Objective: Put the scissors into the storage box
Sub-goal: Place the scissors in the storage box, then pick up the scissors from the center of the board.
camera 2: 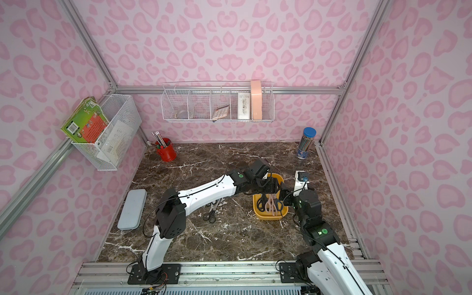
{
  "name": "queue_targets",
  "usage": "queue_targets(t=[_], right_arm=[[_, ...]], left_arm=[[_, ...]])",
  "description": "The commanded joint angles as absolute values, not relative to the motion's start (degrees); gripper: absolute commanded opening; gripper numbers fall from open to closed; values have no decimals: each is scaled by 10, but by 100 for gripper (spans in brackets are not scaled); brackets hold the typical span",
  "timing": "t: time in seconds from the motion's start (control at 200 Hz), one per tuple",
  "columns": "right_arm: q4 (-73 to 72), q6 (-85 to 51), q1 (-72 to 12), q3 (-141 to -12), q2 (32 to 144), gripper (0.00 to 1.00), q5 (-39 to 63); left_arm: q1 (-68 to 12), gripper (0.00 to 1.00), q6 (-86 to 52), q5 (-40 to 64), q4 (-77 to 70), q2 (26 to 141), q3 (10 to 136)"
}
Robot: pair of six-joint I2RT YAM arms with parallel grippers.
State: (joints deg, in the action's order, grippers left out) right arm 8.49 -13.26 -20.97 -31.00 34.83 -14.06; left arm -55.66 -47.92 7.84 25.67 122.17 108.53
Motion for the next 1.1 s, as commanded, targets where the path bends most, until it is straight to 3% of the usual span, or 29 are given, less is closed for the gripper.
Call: queue_targets(t=[0.0,0.12,0.205,0.39,0.555,0.69,0.935,1.095], right_arm=[[52,-129,-210,-297,349,88,-101],[19,-156,-213,-274,388,87,0],[-17,-157,-240,-253,404,79,57],[-74,-128,-379,-175,369,81,-21],[-85,-143,-428,-138,384,81,-25],[-124,-133,-468,-91,370,83,-21],[-146,-120,-484,-45,286,83,-35],[-148,-122,-484,-44,287,83,-43]], left_arm=[[-552,68,-458,32,194,1157,1014],[-531,66,-428,-28,128,1043,873],[-513,63,-399,-86,132,975,782],[-449,54,-385,-92,302,894,717],[-423,53,-372,-104,430,894,698],[-390,51,-372,-41,407,894,636],[-387,50,-296,-38,428,937,646],[-387,45,-285,-26,443,949,645]])
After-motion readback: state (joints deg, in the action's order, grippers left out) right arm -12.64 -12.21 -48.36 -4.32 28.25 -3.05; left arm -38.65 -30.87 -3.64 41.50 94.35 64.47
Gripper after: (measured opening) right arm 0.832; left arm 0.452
